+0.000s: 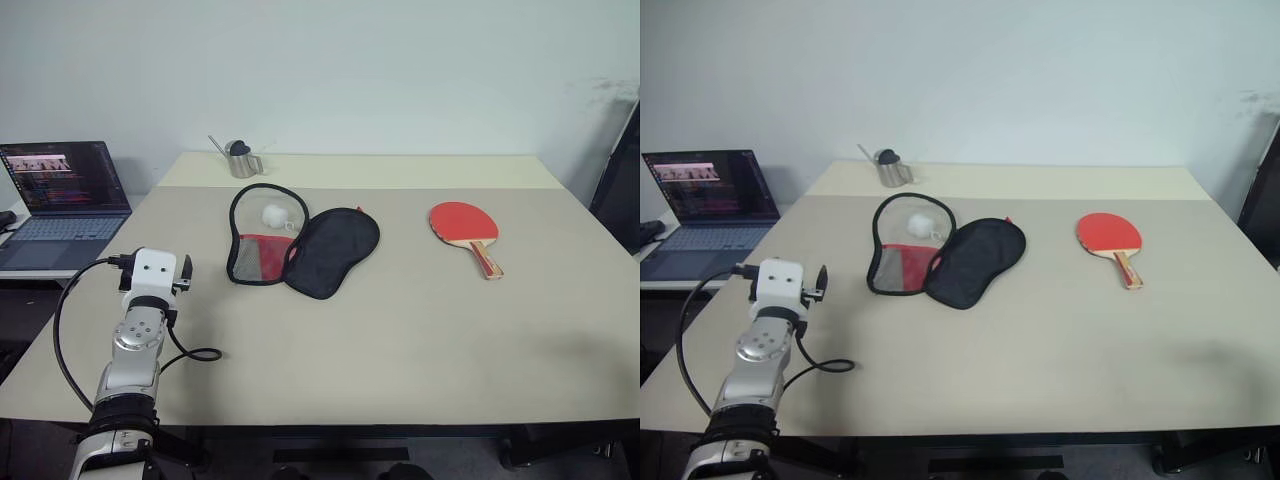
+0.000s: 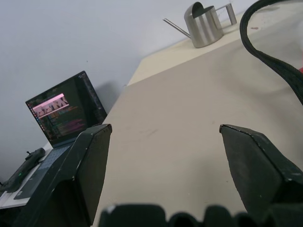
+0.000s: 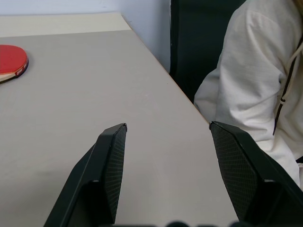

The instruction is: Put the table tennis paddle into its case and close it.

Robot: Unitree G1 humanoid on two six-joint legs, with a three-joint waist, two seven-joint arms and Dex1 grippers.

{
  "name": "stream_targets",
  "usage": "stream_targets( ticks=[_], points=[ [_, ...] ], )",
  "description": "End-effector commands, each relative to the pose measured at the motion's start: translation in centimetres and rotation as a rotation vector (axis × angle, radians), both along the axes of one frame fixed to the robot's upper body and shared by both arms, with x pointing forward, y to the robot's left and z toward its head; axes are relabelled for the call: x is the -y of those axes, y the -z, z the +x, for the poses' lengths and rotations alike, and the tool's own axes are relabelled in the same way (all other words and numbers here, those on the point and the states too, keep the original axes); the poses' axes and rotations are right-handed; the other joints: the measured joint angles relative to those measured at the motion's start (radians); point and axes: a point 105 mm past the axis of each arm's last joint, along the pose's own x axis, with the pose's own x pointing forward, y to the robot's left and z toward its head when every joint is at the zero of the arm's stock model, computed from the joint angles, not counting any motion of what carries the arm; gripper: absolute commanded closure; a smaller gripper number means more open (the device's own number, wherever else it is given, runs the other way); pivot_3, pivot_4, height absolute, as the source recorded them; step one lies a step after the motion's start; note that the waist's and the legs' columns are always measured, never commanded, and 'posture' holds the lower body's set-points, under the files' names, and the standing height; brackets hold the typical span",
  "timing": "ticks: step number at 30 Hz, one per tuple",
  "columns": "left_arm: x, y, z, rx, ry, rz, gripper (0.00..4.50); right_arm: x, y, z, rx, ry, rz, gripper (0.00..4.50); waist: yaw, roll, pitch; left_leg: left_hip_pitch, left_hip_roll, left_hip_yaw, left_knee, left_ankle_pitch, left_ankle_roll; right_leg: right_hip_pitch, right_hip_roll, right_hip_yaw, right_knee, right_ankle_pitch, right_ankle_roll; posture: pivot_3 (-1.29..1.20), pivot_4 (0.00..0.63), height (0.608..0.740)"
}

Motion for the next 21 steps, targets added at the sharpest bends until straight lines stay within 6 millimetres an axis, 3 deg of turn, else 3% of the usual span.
stream_targets(
  ticks=[1,4,9,18,21],
  points=[
    [0.7,-0.3,0.4,0.022,0.022,0.002,0.51,-0.2,-2.2,-0.1,0.022,-0.022,-0.063,1.48,0.000,0.000,0.000,0.000,0.000,0.000,0.000,0.000,0.000,0.000,0.000,0.000,0.000,0.000,0.000,0.00,0.150,0.740],
    [1.0,0.0,0.9,0.022,0.027,-0.034,0.51,-0.7,-2.6,-0.2,0.036,-0.023,-0.059,1.48,0.001,0.001,0.000,0.000,0.000,0.000,0.000,0.000,0.000,0.000,0.000,0.000,0.000,0.000,0.000,0.00,0.150,0.740],
    [3.2,-1.0,2.2,0.049,0.174,-0.066,0.51,-3.7,-3.5,1.5,0.058,-0.140,-0.056,1.48,0.001,0.000,0.000,0.000,0.000,-0.001,0.000,0.000,0.000,0.000,0.000,-0.001,0.000,0.000,0.000,0.00,0.150,0.740],
    [4.4,-3.7,3.6,0.093,0.371,-0.154,0.51,-16.2,-3.8,7.3,0.076,-0.588,0.002,1.48,-0.008,-0.001,0.001,-0.001,0.000,-0.001,0.000,0.000,0.000,0.000,0.001,-0.001,0.000,0.000,0.001,0.00,0.150,0.740],
    [7.7,-3.6,4.1,0.048,0.560,-0.158,0.51,-20.5,-4.4,8.4,0.084,-0.741,0.015,1.48,-0.007,-0.001,0.001,-0.002,0.000,-0.001,0.000,0.000,0.000,-0.001,0.001,-0.001,0.000,0.000,0.001,0.00,0.150,0.740]
  ],
)
